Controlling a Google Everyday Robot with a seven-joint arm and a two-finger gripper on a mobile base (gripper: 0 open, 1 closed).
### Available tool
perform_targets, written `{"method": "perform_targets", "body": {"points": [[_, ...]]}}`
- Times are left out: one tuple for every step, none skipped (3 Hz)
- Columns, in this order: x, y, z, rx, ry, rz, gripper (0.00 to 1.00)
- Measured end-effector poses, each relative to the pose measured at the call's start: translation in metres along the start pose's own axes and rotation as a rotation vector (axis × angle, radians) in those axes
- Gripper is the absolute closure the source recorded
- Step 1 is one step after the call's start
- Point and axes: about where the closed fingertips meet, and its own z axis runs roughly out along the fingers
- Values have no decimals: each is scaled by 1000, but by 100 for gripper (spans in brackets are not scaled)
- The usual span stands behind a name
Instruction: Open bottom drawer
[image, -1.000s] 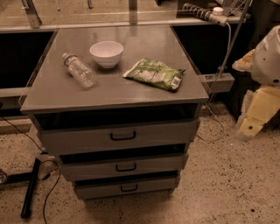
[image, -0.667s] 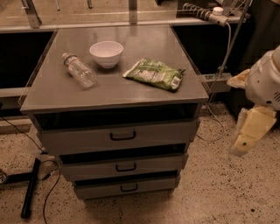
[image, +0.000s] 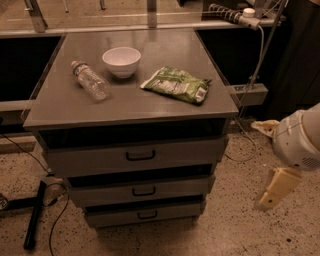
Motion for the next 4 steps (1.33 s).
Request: {"method": "perform_targets", "body": {"points": [[17,12,34,6,-28,-73,0],[38,9,74,-23,-19,-92,0],[38,9,75,-23,-19,-92,0],[42,10,83,-20,-35,-93,0]]}}
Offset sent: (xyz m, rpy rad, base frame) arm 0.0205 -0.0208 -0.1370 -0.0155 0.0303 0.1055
